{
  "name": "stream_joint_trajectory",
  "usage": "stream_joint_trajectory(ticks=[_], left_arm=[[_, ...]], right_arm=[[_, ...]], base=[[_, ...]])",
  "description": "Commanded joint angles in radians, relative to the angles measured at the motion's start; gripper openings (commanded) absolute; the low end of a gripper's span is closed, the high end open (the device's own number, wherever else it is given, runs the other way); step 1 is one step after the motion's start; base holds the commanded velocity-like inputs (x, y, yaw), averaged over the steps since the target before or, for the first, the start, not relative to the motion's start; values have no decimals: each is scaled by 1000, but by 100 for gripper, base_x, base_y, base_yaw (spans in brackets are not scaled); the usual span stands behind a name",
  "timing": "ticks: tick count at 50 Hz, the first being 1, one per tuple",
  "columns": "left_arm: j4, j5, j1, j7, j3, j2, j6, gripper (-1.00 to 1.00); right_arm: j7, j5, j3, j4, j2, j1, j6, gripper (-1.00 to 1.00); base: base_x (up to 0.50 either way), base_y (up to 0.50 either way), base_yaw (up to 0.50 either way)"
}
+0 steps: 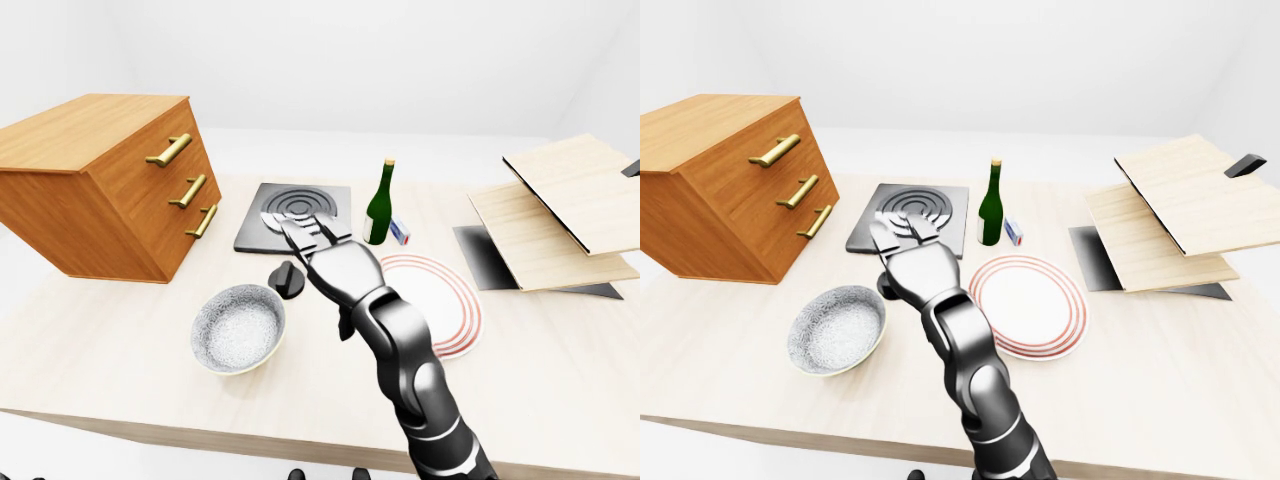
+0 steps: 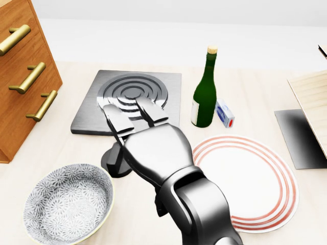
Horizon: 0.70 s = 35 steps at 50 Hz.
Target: Pick up the akita bowl and put it on the plate.
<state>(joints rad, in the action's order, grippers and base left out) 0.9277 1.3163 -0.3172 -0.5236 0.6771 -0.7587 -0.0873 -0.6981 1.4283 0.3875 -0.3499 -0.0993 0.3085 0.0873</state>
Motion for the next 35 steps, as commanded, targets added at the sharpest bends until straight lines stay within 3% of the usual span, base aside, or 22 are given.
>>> stream_joint_trajectory(ticks=[1,15,20,35], left_arm=[[-2,-4,1,0,-2,3,0,100],[6,1,7,0,1,5,0,100],[2,2,4,0,3,2,0,100],[3,2,6,0,0,6,0,100]], right_arm=[[0,249,-62,41,-93,-74,0,100],[0,239,-51,141,-78,-70,0,100],[0,247,-65,185,-99,-12,0,100],[0,278,-53,217,-117,8,0,100]], base=[[0,0,0],[0,0,0],[0,0,0],[0,0,0]])
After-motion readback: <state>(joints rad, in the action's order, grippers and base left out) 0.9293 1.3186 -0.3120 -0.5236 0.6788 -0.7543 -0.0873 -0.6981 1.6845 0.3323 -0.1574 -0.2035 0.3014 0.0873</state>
